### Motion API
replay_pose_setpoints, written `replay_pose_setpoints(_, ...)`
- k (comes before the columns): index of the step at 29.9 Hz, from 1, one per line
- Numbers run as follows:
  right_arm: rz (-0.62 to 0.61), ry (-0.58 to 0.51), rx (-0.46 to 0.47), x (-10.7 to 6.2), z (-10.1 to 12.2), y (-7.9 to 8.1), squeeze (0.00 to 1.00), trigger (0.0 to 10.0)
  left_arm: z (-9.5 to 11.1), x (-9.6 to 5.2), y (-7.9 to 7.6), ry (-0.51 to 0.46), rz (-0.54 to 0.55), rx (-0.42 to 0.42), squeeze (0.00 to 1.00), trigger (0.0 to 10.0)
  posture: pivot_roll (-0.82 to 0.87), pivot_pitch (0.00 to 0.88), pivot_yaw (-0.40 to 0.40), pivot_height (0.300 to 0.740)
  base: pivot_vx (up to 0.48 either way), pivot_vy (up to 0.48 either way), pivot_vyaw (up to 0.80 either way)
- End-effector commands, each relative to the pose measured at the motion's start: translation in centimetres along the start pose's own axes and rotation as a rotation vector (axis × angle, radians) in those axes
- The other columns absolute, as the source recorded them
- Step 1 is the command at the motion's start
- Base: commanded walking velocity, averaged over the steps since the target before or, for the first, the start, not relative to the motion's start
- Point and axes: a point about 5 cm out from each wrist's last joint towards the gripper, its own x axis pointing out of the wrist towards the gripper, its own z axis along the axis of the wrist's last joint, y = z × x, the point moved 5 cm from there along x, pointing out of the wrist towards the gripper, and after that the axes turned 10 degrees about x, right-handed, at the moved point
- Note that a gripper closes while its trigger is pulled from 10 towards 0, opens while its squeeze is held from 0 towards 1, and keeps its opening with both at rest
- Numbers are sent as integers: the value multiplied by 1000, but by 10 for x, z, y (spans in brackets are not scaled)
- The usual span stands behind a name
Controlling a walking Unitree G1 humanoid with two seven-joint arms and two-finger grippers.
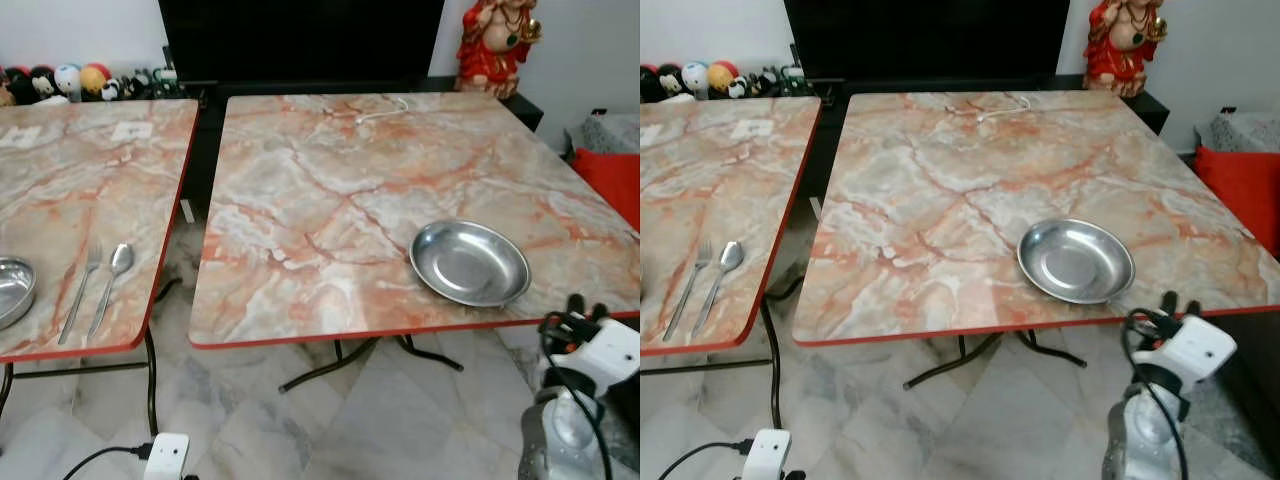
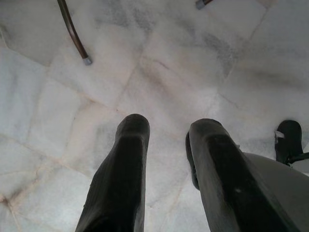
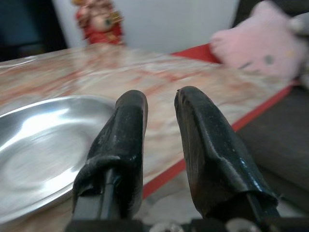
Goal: Setting the table
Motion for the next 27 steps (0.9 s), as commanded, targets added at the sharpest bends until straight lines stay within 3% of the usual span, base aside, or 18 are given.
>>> replay_pose_setpoints(1,15,1,12,-2,2,5,0,10000,-3,-1,4,15,0,-3,0,10000,74,0,-14,740,0,0,0)
replay_pose_setpoints(14,26,17,-6,-4,3,10,0,10000,-5,-1,4,24,3,-7,0,10000,75,0,-13,740,0,0,0)
replay_pose_setpoints(27,33,25,28,-4,3,16,0,10000,-5,-1,5,28,7,-6,0,10000,85,0,-13,740,0,0,756)
